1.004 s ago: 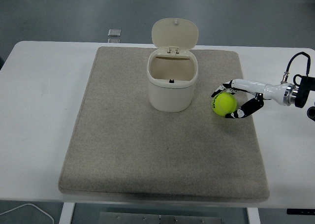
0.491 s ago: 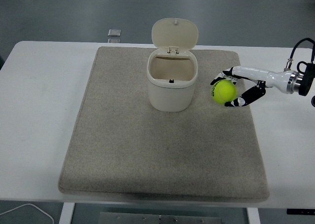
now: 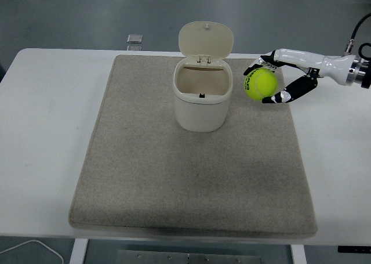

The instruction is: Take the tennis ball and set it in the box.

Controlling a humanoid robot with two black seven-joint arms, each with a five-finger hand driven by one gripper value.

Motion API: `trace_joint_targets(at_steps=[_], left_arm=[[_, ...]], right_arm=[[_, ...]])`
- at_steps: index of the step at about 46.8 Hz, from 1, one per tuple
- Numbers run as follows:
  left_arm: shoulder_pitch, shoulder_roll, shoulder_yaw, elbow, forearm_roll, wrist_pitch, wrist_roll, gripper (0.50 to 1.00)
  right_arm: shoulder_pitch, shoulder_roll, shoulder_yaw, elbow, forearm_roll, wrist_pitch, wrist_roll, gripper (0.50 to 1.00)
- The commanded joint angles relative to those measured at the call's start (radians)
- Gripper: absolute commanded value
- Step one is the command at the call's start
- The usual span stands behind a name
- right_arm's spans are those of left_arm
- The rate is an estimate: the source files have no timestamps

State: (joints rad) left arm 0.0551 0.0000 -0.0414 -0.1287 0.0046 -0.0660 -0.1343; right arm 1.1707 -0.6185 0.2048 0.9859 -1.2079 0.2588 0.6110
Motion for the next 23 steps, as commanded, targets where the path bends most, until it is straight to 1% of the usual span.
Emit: trace_joint_targets(at_steps=[1,7,12,23], left_arm=[[0.000,0.000,0.000,0.000,0.000,0.000,0.001,0.992],[0.000,0.000,0.000,0.000,0.000,0.000,0.001,0.992],[0.000,0.000,0.000,0.000,0.000,0.000,-0.001,0.992],[-0.001,0.000,0.000,0.001,0.000,0.000,-0.001,0.992]], right_arm=[[0.018,0.006,0.001,0.002,0.021,0.005,0.000,0.500],[0.049,0.022,0.001,0.020,0.067,0.019,0.000,0.500],[0.056,0.049,0.001,0.025,0.099,0.023,0.000,0.500],[0.076,0.144,-0.001,0.022,0.102,0.024,-0.004,0.500]])
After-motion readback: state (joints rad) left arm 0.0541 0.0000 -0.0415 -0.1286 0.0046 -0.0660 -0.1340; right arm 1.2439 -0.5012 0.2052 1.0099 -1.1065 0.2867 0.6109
